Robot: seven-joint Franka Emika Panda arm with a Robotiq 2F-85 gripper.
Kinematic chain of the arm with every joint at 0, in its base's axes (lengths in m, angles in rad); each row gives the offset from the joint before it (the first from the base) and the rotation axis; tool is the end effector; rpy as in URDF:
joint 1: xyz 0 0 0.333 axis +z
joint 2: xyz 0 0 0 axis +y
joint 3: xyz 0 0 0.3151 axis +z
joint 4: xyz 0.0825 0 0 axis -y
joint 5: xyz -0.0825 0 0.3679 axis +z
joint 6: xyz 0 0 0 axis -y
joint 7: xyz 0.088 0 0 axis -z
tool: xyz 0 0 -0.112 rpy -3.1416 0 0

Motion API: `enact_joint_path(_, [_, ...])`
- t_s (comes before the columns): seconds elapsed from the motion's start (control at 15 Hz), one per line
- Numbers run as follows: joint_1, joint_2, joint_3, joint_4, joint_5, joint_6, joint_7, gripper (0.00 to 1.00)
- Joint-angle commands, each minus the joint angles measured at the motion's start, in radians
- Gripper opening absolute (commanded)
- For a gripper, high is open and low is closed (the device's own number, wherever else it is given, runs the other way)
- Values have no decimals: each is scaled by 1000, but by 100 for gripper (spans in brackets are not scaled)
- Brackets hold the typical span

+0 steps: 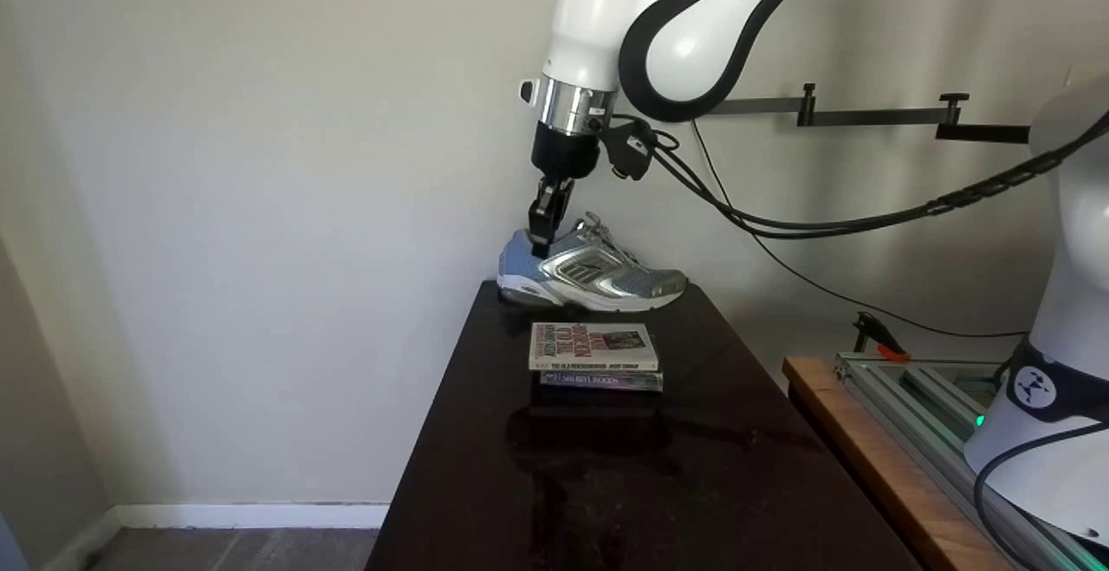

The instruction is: Move the sneakers to the left.

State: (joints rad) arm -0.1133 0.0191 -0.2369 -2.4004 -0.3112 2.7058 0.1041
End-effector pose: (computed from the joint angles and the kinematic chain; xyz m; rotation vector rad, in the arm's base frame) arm 0.4810 -0.1650 0.3415 2.8960 -0.2757 0.3810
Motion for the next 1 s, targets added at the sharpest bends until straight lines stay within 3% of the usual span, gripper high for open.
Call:
enact_joint_path(0.0, [-1, -80, 52, -72, -26, -18, 56, 2])
enact_joint_path(0.47, [8, -78, 135, -120, -27, 4, 122, 2])
enact_joint_path(0.93, [23, -36, 174, -118, -44, 37, 205, 2])
